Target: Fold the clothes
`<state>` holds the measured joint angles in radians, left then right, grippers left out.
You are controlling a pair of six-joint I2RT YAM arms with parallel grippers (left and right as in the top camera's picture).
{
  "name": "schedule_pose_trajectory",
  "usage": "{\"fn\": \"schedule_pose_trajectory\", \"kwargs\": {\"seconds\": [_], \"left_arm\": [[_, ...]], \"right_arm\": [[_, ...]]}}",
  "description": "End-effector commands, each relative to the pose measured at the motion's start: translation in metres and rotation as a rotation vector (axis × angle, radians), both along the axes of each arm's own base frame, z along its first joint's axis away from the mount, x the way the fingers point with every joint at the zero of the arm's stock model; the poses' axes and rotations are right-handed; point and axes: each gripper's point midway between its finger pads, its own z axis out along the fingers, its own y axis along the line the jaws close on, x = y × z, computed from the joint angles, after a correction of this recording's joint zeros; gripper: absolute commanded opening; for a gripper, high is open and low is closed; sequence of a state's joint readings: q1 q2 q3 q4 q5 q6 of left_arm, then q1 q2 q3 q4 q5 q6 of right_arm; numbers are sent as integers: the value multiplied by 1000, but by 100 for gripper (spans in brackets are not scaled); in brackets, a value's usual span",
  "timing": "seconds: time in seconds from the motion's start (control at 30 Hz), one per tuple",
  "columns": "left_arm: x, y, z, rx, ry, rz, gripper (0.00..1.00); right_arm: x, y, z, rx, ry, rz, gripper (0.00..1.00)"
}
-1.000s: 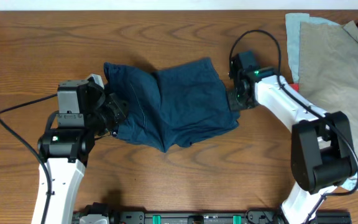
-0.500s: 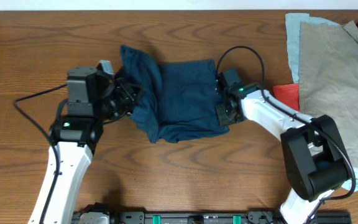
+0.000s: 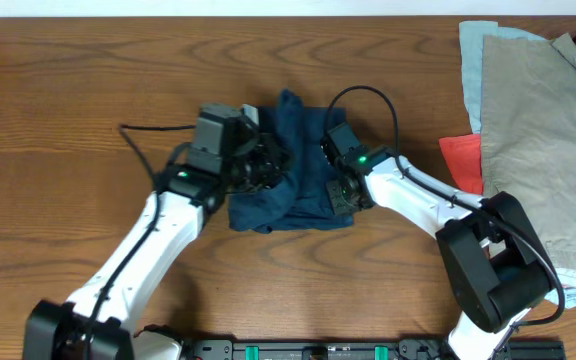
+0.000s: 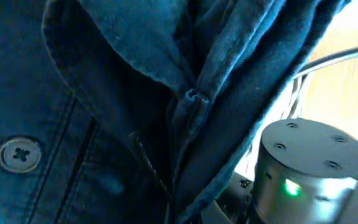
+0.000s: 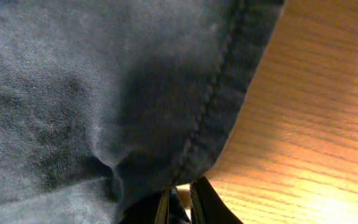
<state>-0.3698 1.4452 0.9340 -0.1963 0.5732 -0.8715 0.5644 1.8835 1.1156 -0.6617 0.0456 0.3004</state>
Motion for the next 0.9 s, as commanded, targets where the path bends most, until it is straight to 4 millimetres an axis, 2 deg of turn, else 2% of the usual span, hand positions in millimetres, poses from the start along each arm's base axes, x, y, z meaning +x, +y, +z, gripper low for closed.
{"fn": "schedule_pose_trajectory", "kwargs": {"seconds": [0.0, 0.17, 0.2, 0.27, 0.33, 0.4, 0.47, 0.5, 0.57, 0.67, 0.77, 0.87], "left_arm": [[2, -19, 9, -35, -17, -34, 6], [2, -33, 5, -47, -17, -51, 6], [1, -34, 5, -48, -20, -57, 6], [0, -36, 5, -48, -19, -63, 7], [-1, -37, 5, -48, -19, -64, 25], [0, -36, 5, -48, -19, -64, 32], [0, -36, 5, -47, -21, -66, 36], [-1, -36, 5, -43, -28, -71, 38], [-1, -36, 5, -38, -38, -80, 39], [1, -34, 5, -28, -55, -86, 39], [8, -25, 4, -2, -88, -85, 39], [23, -2, -3, 104, -161, -54, 39]], "right_arm": [[-36, 3, -28, 1, 136, 13, 13], [-37, 4, -28, 6, 140, 14, 17], [-37, 3, -28, 5, 140, 14, 18], [-36, 1, -28, -5, 135, 11, 29], [-33, -6, -25, -31, 126, 0, 42], [-25, -17, -17, -73, 100, -19, 55], [-12, -34, -2, -137, 55, -49, 68], [-4, -44, 9, -170, 26, -69, 72], [12, -61, 34, -206, -25, -89, 75], [34, -74, 77, -181, -103, -105, 75], [49, -79, 114, -114, -188, -149, 75], [52, -61, 140, 41, -228, -117, 71]]}}
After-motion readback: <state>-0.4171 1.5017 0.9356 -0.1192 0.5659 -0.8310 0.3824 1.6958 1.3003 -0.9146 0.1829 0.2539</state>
